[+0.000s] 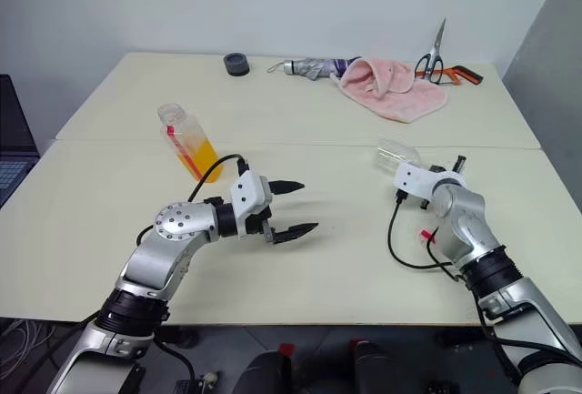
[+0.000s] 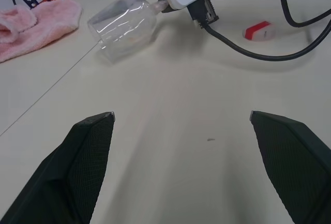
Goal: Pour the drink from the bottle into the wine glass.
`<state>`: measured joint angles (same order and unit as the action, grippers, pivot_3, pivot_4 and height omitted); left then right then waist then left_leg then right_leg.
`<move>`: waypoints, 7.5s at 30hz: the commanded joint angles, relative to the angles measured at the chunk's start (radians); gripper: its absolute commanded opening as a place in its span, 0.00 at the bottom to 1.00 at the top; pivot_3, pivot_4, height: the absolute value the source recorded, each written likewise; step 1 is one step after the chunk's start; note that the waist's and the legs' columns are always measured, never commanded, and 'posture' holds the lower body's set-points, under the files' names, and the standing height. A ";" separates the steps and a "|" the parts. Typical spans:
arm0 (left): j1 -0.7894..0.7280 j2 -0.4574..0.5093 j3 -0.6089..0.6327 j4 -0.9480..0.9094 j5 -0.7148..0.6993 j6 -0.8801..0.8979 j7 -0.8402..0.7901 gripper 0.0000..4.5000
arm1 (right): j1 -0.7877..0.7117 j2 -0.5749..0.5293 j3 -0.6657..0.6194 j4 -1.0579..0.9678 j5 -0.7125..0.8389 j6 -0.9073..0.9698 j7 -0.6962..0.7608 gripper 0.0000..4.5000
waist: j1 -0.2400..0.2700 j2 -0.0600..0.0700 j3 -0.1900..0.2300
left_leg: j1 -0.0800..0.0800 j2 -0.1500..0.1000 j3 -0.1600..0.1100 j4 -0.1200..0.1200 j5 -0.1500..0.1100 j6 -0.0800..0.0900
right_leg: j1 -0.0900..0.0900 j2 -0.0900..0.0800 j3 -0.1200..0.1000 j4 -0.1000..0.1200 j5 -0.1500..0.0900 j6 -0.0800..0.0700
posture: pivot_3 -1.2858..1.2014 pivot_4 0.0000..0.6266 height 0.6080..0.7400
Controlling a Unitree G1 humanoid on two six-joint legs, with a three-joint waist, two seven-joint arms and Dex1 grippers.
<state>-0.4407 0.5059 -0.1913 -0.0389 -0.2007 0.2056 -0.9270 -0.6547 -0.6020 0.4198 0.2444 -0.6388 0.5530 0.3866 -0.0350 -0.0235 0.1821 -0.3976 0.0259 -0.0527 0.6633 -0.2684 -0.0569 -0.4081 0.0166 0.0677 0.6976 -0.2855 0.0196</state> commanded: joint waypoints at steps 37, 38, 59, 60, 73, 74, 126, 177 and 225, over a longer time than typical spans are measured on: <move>0.056 0.124 0.167 -0.066 -0.097 0.120 0.000 1.00 | 0.142 0.579 -0.327 0.149 0.656 -0.453 0.033 0.03 | -0.028 0.000 -0.001 | 0.006 0.002 0.000 -0.001 0.000 0.000 | 0.003 0.000 0.001 0.002 0.000 0.000 | 0.52 0.24 1.00; 0.056 0.123 0.181 -0.070 -0.115 0.127 -0.003 1.00 | 0.136 0.590 -0.332 0.157 0.669 -0.481 0.034 0.03 | -0.030 0.000 -0.001 | 0.006 0.003 0.000 -0.001 0.000 0.000 | 0.003 0.000 0.001 0.002 0.000 0.000 | 0.52 0.24 1.00; 0.077 0.186 0.346 -0.141 -0.248 0.246 0.036 1.00 | -0.108 0.733 -0.352 0.579 0.698 -0.803 0.071 0.03 | -0.041 0.001 0.000 | 0.003 0.003 -0.001 -0.002 0.000 0.000 | 0.002 -0.002 0.000 0.001 0.000 0.000 | 0.52 0.24 1.00; 0.075 0.188 0.347 -0.139 -0.250 0.245 0.036 1.00 | -0.110 0.731 -0.355 0.588 0.700 -0.808 0.072 0.03 | -0.041 0.001 0.000 | 0.003 0.003 -0.001 -0.002 0.000 0.000 | 0.002 -0.002 0.000 0.001 0.000 0.000 | 0.52 0.24 1.00; 0.025 0.176 0.338 -0.124 -0.265 0.231 0.036 1.00 | -0.091 0.708 -0.352 0.570 0.703 -0.813 0.099 0.39 | -0.042 0.001 0.000 | 0.003 0.003 -0.001 -0.002 0.000 0.000 | 0.002 -0.002 0.000 0.001 0.000 0.000 | 0.52 0.24 1.00; 0.023 0.176 0.336 -0.123 -0.265 0.229 0.036 1.00 | -0.089 0.706 -0.352 0.566 0.705 -0.811 0.100 0.46 | -0.043 0.001 0.000 | 0.003 0.003 -0.001 -0.002 0.000 0.000 | 0.002 -0.002 0.000 0.001 0.000 0.000 | 0.52 0.24 1.00; 0.390 0.028 0.540 -0.367 -0.266 0.289 0.491 1.00 | 0.368 0.195 -0.285 -0.664 1.048 -0.111 0.432 0.99 | -0.016 0.000 0.000 | 0.002 0.002 -0.002 -0.001 0.000 0.000 | 0.003 -0.001 0.000 -0.001 0.000 0.000 | 0.52 0.24 1.00; -0.284 0.016 0.443 0.747 -0.029 -0.194 0.400 1.00 | 0.248 0.204 -0.242 -0.793 1.112 -0.005 0.351 0.99 | -0.003 -0.001 0.000 | 0.000 0.000 -0.005 0.000 0.000 0.000 | 0.002 -0.001 -0.005 -0.001 0.000 0.000 | 0.52 0.24 1.00; -0.559 0.083 0.051 0.745 0.460 -0.771 0.428 0.38 | 0.280 0.259 -0.358 -0.843 1.063 -0.003 0.075 1.00 | 0.003 -0.001 0.000 | -0.002 -0.001 -0.005 0.000 0.000 0.000 | 0.001 0.000 -0.005 -0.001 0.000 0.000 | 0.52 0.24 1.00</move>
<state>-0.9603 0.5718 -0.1425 0.7195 0.2445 -0.5166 -0.5284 -0.3691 -0.3470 0.0720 -0.5817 0.4177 0.5749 0.4633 -0.0319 -0.0245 0.1821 -0.3995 0.0251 -0.0574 0.6631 -0.2684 -0.0570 -0.4073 0.0165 0.0628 0.6963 -0.2855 0.0197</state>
